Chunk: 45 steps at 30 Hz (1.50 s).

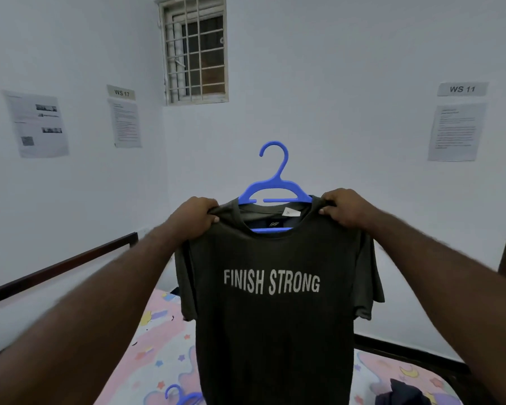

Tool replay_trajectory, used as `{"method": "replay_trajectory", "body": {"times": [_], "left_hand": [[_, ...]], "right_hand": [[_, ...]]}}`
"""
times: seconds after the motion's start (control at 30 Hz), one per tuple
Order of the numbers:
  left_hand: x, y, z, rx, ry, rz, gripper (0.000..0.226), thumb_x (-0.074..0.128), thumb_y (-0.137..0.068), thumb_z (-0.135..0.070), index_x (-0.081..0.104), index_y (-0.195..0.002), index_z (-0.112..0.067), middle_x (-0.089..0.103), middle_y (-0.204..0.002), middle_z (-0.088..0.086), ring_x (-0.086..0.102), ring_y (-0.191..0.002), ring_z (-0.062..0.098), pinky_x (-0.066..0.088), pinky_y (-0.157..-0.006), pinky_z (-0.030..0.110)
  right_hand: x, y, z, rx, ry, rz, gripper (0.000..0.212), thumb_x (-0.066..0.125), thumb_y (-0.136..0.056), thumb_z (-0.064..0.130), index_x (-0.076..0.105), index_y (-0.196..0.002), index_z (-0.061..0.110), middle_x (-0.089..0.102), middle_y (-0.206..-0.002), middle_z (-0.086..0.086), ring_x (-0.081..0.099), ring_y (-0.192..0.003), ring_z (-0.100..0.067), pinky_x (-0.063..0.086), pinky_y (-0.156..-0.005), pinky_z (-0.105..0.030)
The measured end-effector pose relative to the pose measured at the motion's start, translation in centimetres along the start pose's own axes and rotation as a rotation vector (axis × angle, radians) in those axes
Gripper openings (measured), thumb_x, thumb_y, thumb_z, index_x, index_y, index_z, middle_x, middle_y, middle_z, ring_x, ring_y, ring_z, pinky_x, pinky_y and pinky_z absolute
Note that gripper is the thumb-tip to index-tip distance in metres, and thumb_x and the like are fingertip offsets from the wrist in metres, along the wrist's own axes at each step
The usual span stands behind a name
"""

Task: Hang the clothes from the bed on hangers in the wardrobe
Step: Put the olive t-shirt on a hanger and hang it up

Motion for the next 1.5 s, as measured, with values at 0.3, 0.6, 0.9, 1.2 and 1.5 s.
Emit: {"method": "replay_trajectory", "body": {"times": [0.3, 0.6, 0.9, 1.2, 1.5], "left_hand": [[1.2, 0.1, -1.7, -0.02, 0.217, 0.055, 0.017, 0.067, -0.09, -0.024, 0.067, -0.091, -0.007, 0.062, -0.076, 0.005, 0.052, -0.07, 0.015, 0.039, -0.063, 0.024], [0.8, 0.1, -3.3, 0.013, 0.312, -0.236, 0.007, 0.069, -0.085, -0.019, 0.072, -0.091, -0.017, 0.069, -0.081, 0.002, 0.063, -0.081, 0.022, 0.052, -0.079, 0.039], [0.1, 0.7, -5.1, 0.036, 0.404, 0.07, 0.03, 0.063, -0.092, -0.018, 0.058, -0.12, -0.028, 0.067, -0.093, 0.0, 0.059, -0.083, 0.011, 0.043, -0.077, 0.024], [0.8, 1.3, -3.9, 0.037, 0.028, 0.053, 0.013, 0.056, -0.093, -0.01, 0.065, -0.101, -0.008, 0.064, -0.095, 0.005, 0.056, -0.091, 0.022, 0.039, -0.076, 0.029], [0.9, 0.4, -3.7, 0.016, 0.048, -0.174, 0.011, 0.052, -0.094, -0.011, 0.057, -0.104, -0.015, 0.059, -0.091, 0.007, 0.055, -0.084, 0.028, 0.047, -0.074, 0.038]], "right_hand": [[0.9, 0.0, 1.0, -0.026, 0.028, -0.047, 0.006, 0.061, -0.09, 0.013, 0.064, -0.088, 0.009, 0.063, -0.086, -0.003, 0.056, -0.089, -0.024, 0.041, -0.074, -0.033], [0.2, 1.7, 0.5, -0.051, -0.158, 0.109, 0.021, 0.057, -0.097, 0.029, 0.065, -0.1, 0.01, 0.065, -0.094, -0.002, 0.058, -0.087, -0.019, 0.046, -0.077, -0.032], [-0.4, 2.8, -0.6, -0.03, -0.442, -0.099, 0.012, 0.066, -0.091, 0.011, 0.073, -0.101, 0.01, 0.073, -0.099, -0.004, 0.066, -0.093, -0.02, 0.048, -0.088, -0.033], [-1.4, 3.5, -1.4, -0.024, -0.17, 0.217, 0.018, 0.064, -0.094, 0.026, 0.065, -0.11, 0.019, 0.067, -0.104, 0.001, 0.06, -0.097, -0.017, 0.046, -0.091, -0.034], [-0.3, 3.1, -1.7, -0.015, 0.032, -0.135, 0.008, 0.057, -0.093, 0.015, 0.062, -0.088, 0.011, 0.065, -0.09, -0.008, 0.058, -0.092, -0.028, 0.042, -0.076, -0.035]]}}
Point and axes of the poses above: each hand's wrist, its own y-axis away from the middle knuckle, its own x-axis out of the palm, z = x × y, the point moved 2 cm from there along -y, towards the middle knuckle
